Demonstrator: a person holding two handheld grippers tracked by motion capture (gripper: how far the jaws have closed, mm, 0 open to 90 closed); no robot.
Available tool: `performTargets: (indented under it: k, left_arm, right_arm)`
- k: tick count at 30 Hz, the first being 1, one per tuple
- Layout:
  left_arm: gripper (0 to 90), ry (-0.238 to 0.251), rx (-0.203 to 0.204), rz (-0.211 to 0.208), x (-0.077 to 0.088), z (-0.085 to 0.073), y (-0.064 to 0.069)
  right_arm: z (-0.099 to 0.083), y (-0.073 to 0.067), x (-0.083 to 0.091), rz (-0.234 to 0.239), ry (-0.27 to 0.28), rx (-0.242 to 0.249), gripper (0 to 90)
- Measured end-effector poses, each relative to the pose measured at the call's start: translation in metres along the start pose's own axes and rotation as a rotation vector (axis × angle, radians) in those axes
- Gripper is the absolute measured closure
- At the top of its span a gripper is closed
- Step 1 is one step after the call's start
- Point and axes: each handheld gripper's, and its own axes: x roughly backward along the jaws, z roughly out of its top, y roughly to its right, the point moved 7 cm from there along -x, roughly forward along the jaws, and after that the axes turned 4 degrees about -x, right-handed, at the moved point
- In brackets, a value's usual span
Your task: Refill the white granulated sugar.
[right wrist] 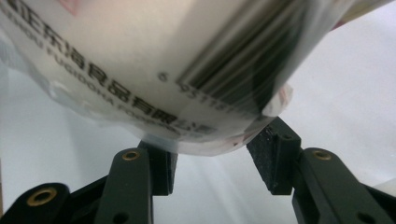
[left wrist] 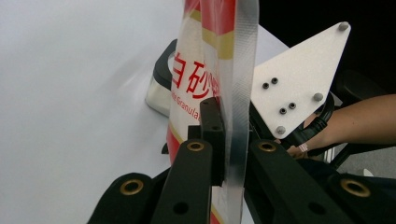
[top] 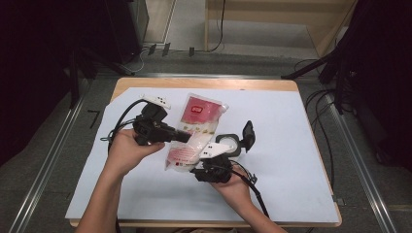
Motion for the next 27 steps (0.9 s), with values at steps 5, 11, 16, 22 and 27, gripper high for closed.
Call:
performTargets:
  k: [5, 11, 16, 22, 27]
  left_arm:
    - [90.0, 0.016, -0.006, 0.017, 0.003, 0.001, -0.001]
    - [90.0, 0.043, 0.010, 0.028, 0.008, 0.002, -0.006]
    - [90.0, 0.071, 0.004, 0.043, 0.011, 0.000, -0.018]
    - [90.0, 0.082, 0.029, 0.073, 0.013, -0.005, -0.039]
    - [90.0, 0.100, 0.046, 0.079, 0.010, -0.006, -0.051]
  right_arm:
    - [0.000, -0.001, -0.001, 0.013, 0.003, -0.003, 54.6]
    - [-0.001, 0.000, 0.000, 0.018, -0.002, -0.020, 54.4]
    - [-0.001, 0.000, 0.000, 0.023, -0.003, -0.021, 54.4]
    - [0.000, -0.001, 0.002, 0.030, 0.003, -0.020, 54.4]
    - [-0.001, -0.001, 0.003, 0.034, 0.000, -0.020, 54.4]
